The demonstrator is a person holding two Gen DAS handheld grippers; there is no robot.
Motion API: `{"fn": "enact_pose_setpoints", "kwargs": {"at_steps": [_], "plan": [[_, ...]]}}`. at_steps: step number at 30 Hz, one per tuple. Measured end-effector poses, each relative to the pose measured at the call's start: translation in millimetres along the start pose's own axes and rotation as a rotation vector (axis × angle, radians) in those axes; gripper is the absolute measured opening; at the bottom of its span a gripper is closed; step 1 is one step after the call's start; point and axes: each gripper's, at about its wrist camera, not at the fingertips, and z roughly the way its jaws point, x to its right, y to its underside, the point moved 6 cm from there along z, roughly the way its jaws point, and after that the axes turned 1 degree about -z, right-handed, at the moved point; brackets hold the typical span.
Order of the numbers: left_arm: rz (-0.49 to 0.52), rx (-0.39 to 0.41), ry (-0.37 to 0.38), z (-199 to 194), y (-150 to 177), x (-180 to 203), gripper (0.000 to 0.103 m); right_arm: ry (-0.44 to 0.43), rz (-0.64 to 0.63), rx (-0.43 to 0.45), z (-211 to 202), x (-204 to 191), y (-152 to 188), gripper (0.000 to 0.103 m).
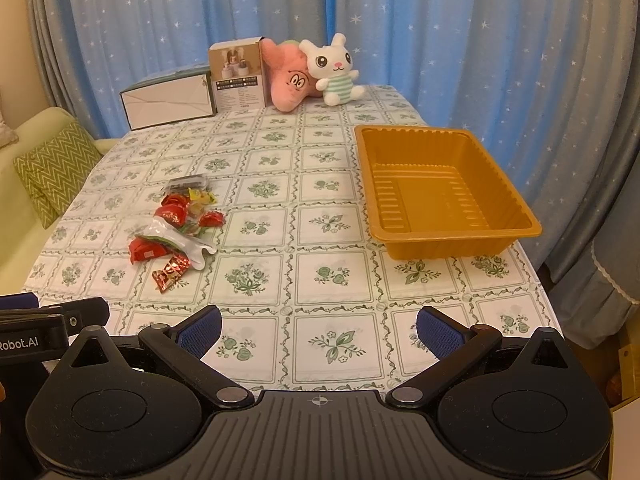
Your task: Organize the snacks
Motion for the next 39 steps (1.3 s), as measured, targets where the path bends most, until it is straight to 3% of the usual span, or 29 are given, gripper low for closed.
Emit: {"fn": "enact_pose_setpoints", "kwargs": {"at_steps": [39], "plan": [[-0.002,-0.003,-0.002,1.0,0.7,0.1,0.1,0.0,0.001,-0.003,1.1,2.6,1.1,0.103]]}}
